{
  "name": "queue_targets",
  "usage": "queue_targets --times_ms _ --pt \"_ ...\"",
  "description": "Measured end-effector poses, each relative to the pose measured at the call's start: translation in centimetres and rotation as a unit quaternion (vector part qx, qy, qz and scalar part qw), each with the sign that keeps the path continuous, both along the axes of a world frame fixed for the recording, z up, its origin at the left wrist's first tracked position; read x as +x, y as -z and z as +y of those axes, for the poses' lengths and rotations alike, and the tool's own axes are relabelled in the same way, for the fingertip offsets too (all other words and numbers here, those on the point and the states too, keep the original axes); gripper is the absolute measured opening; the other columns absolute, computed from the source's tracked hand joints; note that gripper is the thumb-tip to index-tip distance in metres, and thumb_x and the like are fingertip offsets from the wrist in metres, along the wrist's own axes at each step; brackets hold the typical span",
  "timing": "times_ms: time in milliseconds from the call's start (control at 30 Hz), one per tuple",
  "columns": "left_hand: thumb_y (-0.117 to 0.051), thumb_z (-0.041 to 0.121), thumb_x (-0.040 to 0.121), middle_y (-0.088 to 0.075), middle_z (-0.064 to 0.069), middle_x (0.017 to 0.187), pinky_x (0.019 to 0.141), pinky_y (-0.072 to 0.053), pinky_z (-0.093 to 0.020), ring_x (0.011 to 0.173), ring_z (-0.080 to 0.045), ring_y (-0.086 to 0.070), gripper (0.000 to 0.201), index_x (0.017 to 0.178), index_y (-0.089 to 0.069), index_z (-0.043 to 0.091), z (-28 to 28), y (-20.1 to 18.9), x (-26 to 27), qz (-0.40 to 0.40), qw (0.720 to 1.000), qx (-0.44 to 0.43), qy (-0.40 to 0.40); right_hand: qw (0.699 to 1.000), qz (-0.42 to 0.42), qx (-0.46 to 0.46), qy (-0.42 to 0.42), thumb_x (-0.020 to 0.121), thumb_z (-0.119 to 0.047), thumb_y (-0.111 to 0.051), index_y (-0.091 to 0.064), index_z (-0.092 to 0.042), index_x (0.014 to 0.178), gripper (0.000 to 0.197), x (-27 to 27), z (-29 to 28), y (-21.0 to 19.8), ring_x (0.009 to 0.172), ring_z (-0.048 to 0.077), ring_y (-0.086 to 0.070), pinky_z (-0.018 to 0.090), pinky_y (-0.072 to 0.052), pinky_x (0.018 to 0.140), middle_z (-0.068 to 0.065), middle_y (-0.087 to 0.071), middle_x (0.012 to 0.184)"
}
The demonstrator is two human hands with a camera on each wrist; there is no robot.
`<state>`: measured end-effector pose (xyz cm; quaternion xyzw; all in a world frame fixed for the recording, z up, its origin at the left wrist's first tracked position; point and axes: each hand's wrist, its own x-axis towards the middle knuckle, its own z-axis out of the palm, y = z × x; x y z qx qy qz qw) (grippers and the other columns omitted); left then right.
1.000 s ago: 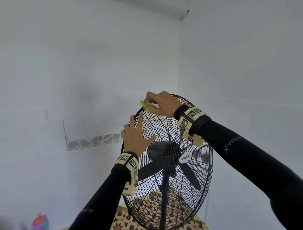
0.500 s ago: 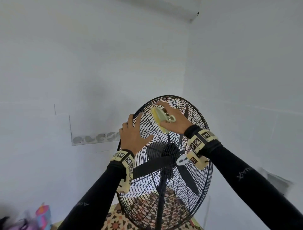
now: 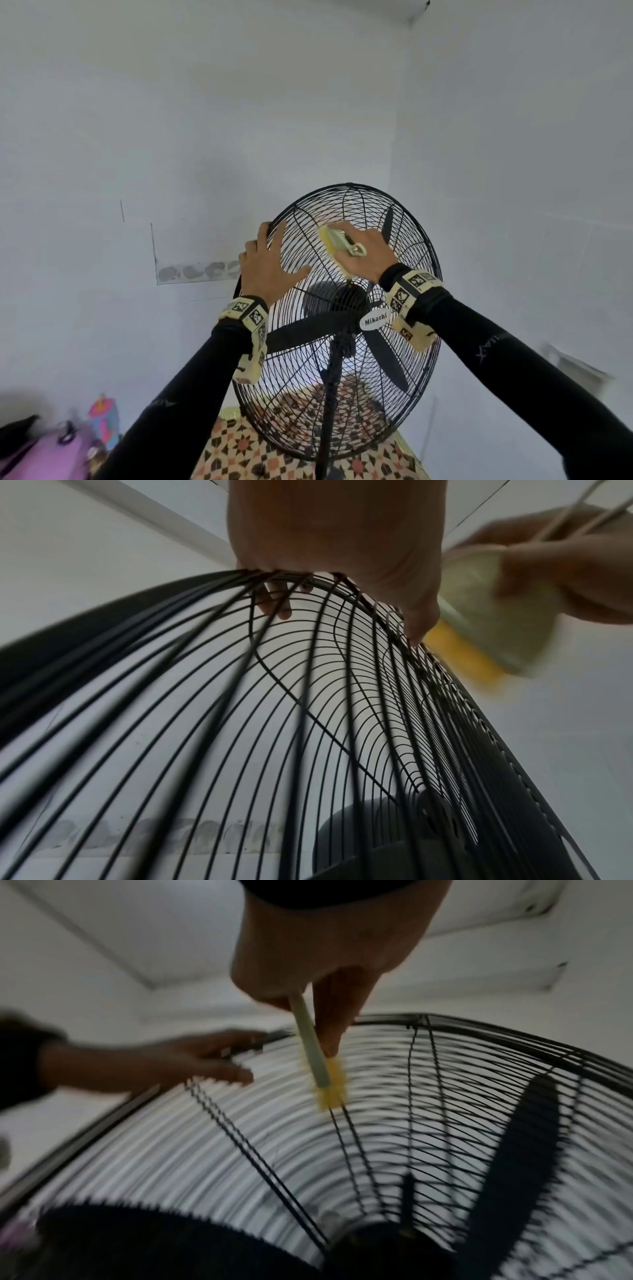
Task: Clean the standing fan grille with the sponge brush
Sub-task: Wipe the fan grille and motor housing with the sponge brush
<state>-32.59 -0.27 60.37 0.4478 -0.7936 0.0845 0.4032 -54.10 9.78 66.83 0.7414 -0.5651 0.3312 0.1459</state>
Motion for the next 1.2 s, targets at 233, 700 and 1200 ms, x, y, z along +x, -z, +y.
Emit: queue_targets --times_ms 233,700,1200 --pt "-0.045 0.087 0.077 -0.018 -0.009 0.167 0.105 -0.044 -0.057 0.132 -0.04 -0.042 0.109 0.163 -0.014 0.029 0.2 0.1 0.0 0.002 1.0 -0.019 -0.013 1.0 -0.025 -0.009 -0.01 0.097 -0.025 -0.06 -0.051 -0.029 0.141 0.045 -1.8 0.8 0.4 0.048 0.011 -0.06 0.02 -0.048 0.041 -0.001 -0.069 0.074" --pt "-0.06 0.083 0.078 -0.021 -0.007 0.166 0.1 -0.045 -0.057 0.128 -0.041 -0.046 0.109 0.162 -0.019 0.027 -0.6 0.6 0.2 0.021 0.999 -0.025 -0.013 0.999 0.037 0.027 -0.012 0.089 -0.028 -0.066 -0.059 -0.028 0.124 0.036 -2.4 1.0 1.2 0.052 0.019 -0.06 0.032 -0.055 0.049 0.004 -0.066 0.067" --pt "-0.063 0.081 0.077 -0.025 -0.004 0.163 0.097 -0.048 -0.056 0.123 -0.038 -0.047 0.108 0.161 -0.019 0.03 -0.3 0.8 0.0 0.028 0.999 -0.04 -0.001 0.996 -0.002 -0.04 -0.077 0.092 -0.034 -0.061 -0.048 -0.021 0.144 0.055 -6.7 1.4 6.9 0.047 0.002 -0.058 0.011 -0.047 0.043 -0.004 -0.07 0.078"
